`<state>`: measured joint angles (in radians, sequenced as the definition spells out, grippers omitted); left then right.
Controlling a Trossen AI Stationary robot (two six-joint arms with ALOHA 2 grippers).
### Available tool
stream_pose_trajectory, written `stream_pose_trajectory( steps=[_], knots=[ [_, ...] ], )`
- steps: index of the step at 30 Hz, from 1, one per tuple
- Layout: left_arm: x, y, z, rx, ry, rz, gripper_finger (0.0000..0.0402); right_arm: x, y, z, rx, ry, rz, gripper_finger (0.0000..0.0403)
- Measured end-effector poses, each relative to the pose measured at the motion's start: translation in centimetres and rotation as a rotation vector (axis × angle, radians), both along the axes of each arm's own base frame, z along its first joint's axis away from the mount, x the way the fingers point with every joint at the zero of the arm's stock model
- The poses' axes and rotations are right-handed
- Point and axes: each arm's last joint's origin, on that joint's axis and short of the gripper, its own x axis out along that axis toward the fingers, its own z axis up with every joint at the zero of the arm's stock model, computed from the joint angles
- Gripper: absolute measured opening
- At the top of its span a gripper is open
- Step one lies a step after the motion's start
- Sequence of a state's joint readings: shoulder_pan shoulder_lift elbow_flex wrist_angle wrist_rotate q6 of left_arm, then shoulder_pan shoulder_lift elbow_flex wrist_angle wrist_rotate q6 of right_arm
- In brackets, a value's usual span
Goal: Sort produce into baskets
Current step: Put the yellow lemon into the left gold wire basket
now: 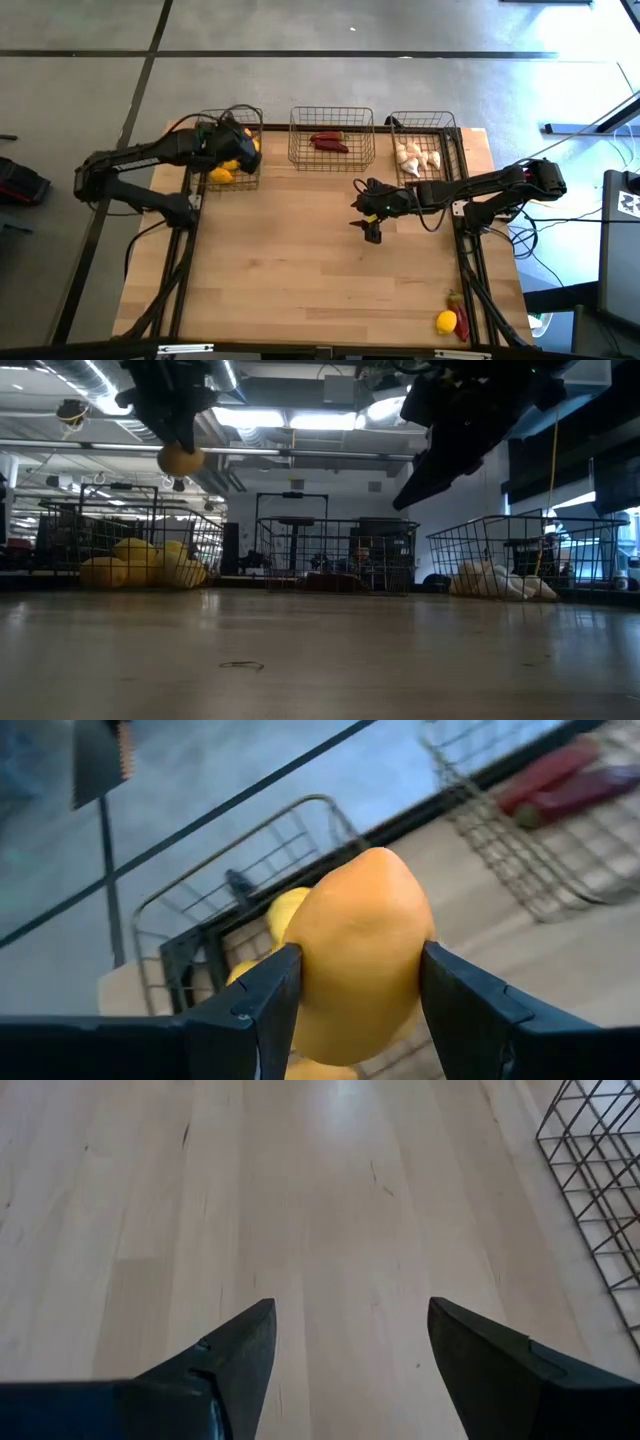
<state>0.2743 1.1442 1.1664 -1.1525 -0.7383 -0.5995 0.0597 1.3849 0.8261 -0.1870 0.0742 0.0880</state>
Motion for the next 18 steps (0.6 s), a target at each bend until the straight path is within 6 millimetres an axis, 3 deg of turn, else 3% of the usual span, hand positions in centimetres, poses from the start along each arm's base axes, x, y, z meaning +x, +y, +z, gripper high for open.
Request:
stream_pose_trajectory(
  steps=[11,18],
  knots=[
    [-0.6,3.8,-1.4,-0.09,0.056,0.162,0.0182,0.1,0.0,0.1,-0.005,-0.014,0.001,0.0256],
    [-1.2,5.8,-6.1,-0.204,0.137,0.213,0.0182,0.0,0.0,0.0,0.01,-0.003,-0.004,0.0256]
  ],
)
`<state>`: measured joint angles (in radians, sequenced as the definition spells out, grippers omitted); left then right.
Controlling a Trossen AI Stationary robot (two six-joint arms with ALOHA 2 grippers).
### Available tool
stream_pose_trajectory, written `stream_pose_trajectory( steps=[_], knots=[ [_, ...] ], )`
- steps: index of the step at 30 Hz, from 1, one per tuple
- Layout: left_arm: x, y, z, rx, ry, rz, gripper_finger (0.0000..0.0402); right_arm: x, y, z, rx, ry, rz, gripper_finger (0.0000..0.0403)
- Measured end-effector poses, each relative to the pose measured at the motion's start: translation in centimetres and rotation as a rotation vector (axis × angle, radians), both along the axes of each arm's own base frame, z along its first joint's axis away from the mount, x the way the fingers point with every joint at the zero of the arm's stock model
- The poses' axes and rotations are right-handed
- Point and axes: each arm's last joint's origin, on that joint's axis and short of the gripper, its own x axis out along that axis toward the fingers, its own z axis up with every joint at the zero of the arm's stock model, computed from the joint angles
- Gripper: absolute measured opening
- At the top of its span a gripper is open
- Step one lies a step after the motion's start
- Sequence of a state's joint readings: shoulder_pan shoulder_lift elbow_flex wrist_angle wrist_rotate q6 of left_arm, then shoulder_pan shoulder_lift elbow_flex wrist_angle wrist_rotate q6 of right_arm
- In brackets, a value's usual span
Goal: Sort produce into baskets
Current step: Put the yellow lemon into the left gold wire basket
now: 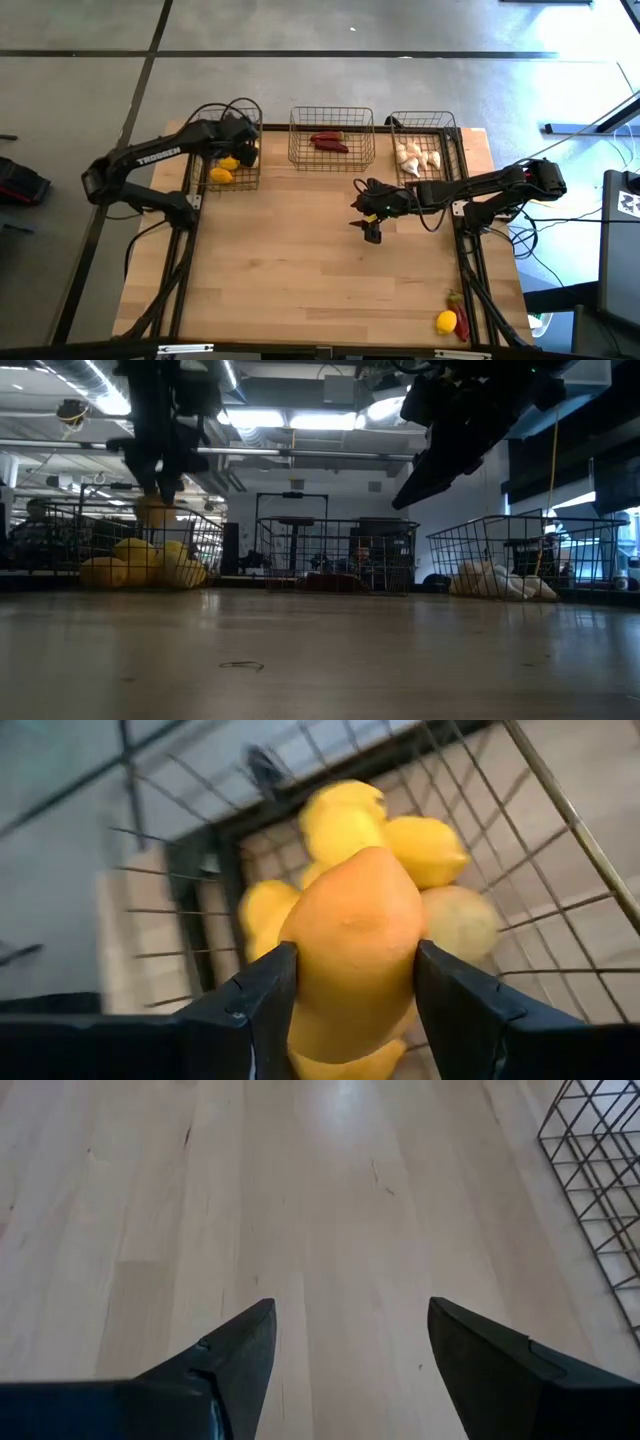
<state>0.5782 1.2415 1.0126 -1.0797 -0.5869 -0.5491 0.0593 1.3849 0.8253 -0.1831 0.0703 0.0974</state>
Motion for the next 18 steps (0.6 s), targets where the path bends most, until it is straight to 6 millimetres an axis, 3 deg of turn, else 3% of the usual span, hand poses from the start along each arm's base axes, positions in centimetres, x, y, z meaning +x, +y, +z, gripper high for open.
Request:
stream_pose_trajectory(
  steps=[8,18],
  knots=[
    [-0.3,0.6,-3.4,-0.055,-0.06,-0.008,0.0182,0.0,0.0,0.0,-0.005,0.001,0.005,0.0256],
    [-0.6,0.7,-4.9,-0.058,-0.04,-0.04,0.0182,0.0,0.0,0.0,0.004,0.001,-0.003,0.0256]
  ],
)
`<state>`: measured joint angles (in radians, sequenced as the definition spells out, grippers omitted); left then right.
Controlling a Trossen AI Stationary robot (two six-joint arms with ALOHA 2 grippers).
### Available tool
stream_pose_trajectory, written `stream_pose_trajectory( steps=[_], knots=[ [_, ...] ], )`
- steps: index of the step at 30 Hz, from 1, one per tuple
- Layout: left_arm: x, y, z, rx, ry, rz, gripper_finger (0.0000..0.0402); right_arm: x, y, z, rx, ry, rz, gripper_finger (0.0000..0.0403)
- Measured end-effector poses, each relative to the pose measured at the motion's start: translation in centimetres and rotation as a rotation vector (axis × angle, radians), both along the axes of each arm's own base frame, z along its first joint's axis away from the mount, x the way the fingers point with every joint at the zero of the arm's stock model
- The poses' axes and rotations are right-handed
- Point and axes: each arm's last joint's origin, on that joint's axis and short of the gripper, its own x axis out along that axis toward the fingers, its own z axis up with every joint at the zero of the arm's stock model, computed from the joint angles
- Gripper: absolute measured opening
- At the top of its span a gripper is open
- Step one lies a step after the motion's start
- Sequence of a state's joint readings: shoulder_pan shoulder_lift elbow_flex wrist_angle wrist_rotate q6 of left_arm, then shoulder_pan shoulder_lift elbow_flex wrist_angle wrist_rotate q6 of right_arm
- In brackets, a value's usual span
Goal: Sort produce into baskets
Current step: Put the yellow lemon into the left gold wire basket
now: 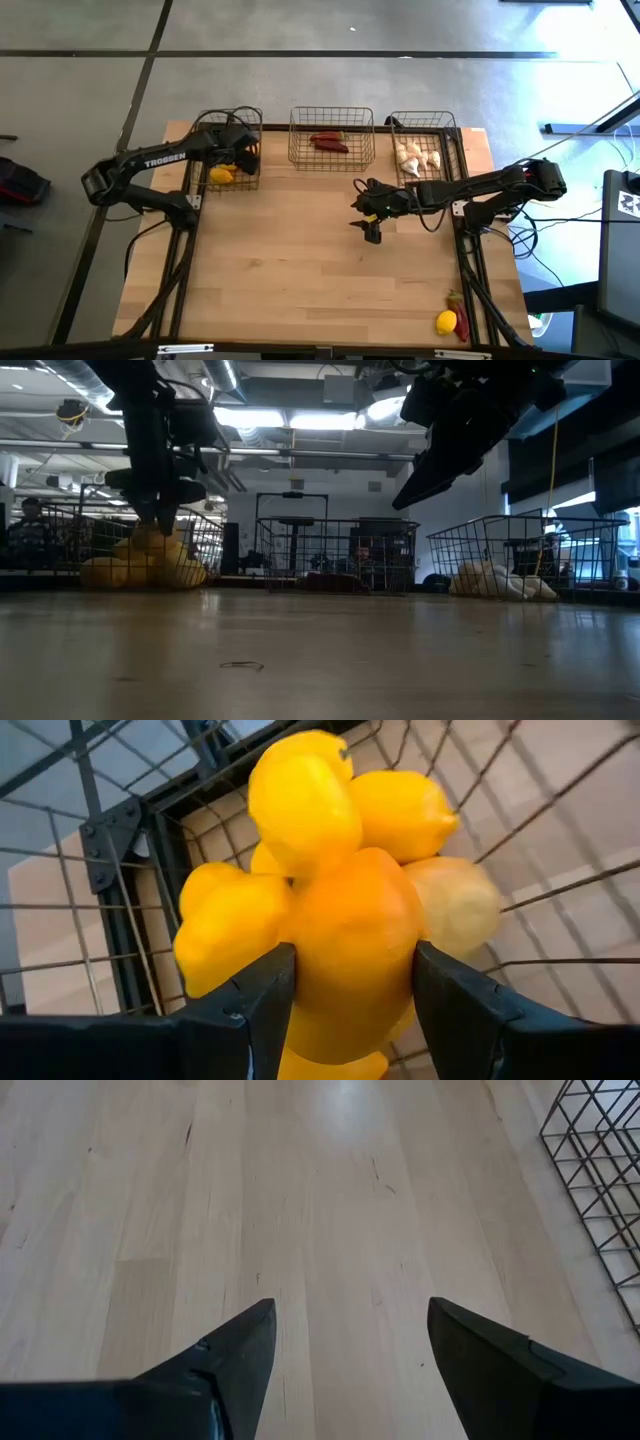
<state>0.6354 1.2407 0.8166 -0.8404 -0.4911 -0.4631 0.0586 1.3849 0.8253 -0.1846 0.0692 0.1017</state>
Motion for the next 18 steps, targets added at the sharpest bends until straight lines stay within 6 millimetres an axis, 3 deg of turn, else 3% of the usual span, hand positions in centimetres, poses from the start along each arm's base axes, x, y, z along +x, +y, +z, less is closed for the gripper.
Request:
stream_pose_trajectory(
  steps=[8,18],
  knots=[
    [-0.6,0.6,-0.1,-0.014,0.0,-0.009,0.0227,0.0,0.0,0.0,-0.002,0.007,0.001,0.0256],
    [-0.2,-0.8,2.8,0.06,-0.088,-0.111,0.0253,-1.8,0.8,2.5,0.009,0.224,0.009,0.0256]
  ],
)
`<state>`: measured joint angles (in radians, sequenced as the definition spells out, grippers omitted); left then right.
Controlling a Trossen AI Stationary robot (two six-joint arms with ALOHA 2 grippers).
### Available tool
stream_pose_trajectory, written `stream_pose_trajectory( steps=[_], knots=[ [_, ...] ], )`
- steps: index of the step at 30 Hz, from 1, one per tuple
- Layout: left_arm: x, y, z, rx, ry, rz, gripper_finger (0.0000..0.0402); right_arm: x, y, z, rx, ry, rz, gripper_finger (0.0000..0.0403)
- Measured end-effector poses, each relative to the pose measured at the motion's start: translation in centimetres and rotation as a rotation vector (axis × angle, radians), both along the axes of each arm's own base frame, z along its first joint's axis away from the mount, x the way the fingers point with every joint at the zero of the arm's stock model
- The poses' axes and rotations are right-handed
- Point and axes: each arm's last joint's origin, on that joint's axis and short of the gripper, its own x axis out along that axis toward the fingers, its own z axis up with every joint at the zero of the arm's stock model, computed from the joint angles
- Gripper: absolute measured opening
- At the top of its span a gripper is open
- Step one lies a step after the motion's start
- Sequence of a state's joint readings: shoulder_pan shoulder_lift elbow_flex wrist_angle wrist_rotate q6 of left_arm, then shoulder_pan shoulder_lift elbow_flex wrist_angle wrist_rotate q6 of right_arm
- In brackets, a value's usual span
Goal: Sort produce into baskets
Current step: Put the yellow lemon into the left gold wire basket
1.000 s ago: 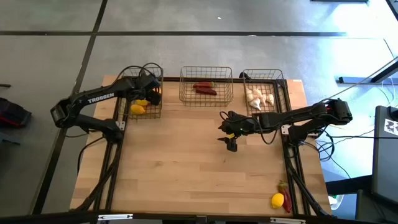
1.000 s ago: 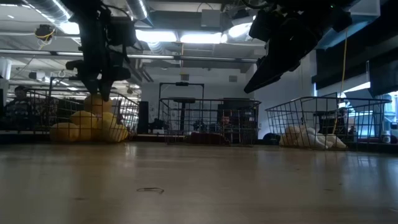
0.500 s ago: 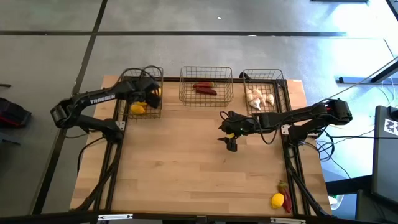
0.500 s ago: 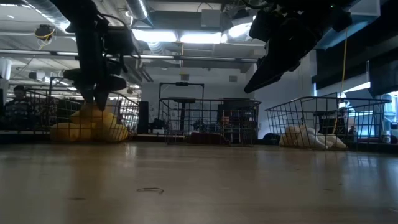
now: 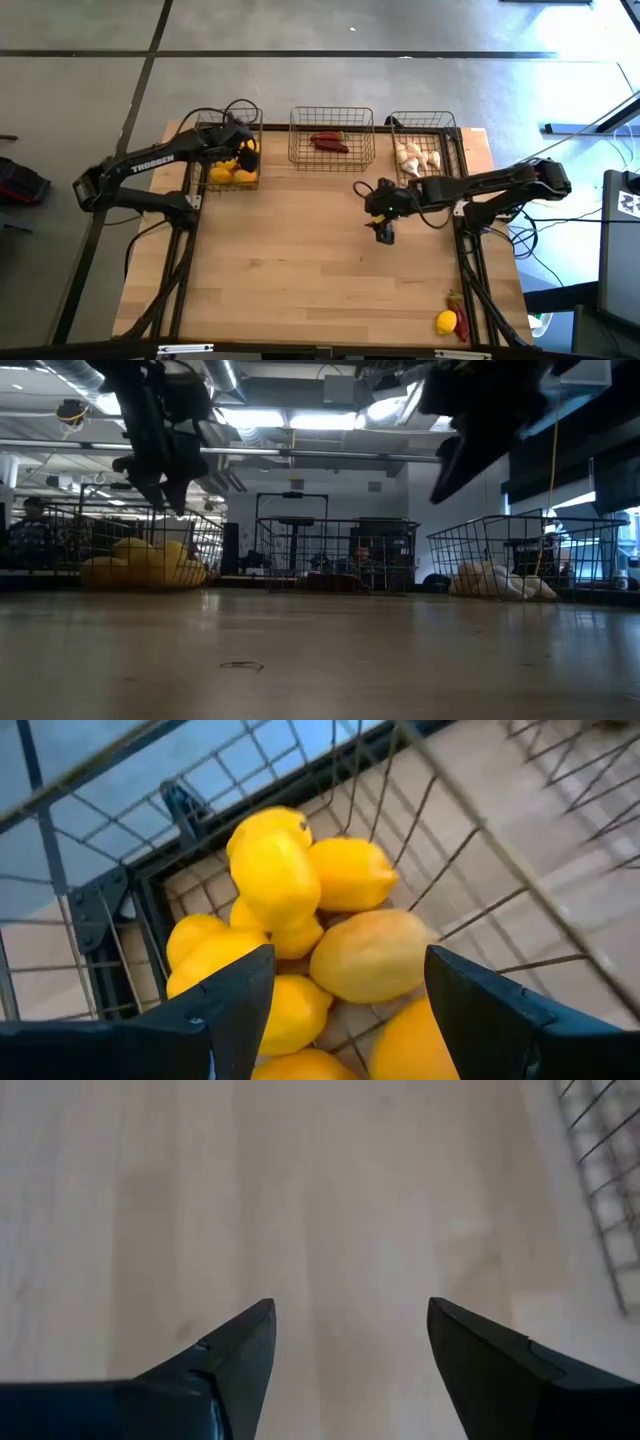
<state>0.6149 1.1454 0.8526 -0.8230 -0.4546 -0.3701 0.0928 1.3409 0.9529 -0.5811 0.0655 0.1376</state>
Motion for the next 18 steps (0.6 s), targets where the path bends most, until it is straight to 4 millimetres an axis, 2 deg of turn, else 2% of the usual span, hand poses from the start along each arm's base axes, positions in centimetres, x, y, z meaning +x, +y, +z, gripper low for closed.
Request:
stream_pose_trajectory(
  steps=[8,18],
  knots=[
    [-0.1,-1.2,1.1,0.035,-0.049,-0.051,0.0253,-2.7,4.2,1.6,0.192,0.131,0.04,0.0256],
    [0.3,-3.5,2.1,0.06,-0.12,-0.144,0.0253,-7.2,10.7,1.1,0.349,0.378,-0.035,0.0256]
  ],
)
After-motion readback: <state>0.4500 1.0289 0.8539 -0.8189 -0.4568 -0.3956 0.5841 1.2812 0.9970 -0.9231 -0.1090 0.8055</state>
